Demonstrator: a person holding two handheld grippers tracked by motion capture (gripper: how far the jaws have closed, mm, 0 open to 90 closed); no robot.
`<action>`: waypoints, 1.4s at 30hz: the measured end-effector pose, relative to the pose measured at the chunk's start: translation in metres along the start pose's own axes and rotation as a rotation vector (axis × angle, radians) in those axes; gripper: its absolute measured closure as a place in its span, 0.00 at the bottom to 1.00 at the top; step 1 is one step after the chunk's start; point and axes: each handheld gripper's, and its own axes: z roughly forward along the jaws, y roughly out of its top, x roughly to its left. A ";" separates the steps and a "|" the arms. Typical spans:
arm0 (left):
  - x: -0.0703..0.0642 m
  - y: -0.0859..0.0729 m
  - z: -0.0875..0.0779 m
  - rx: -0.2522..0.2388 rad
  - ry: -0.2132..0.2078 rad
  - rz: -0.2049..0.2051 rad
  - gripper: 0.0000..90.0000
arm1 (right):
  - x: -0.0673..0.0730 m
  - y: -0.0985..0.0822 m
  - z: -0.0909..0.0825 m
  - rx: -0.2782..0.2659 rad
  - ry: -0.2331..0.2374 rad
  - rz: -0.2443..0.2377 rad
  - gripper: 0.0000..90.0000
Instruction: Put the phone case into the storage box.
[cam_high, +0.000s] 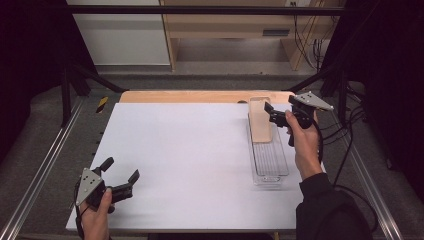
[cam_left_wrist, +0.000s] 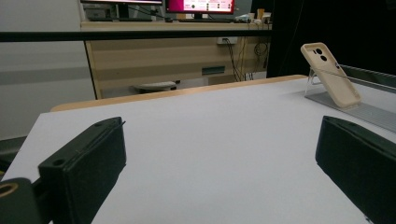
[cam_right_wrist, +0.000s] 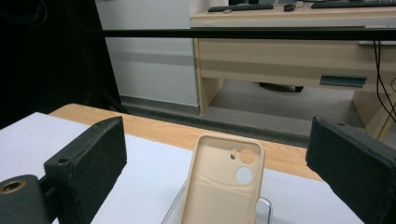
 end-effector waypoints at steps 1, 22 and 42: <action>0.000 0.000 0.000 -0.001 -0.001 0.001 0.02 | -0.001 0.000 -0.002 -0.004 0.000 0.005 0.06; 0.000 0.000 0.001 0.009 -0.005 0.002 0.01 | -0.003 0.003 -0.038 -0.104 -0.007 -0.049 0.05; 0.001 -0.001 0.000 0.006 -0.016 -0.012 0.01 | -0.007 0.001 -0.077 -0.161 0.012 -0.091 0.04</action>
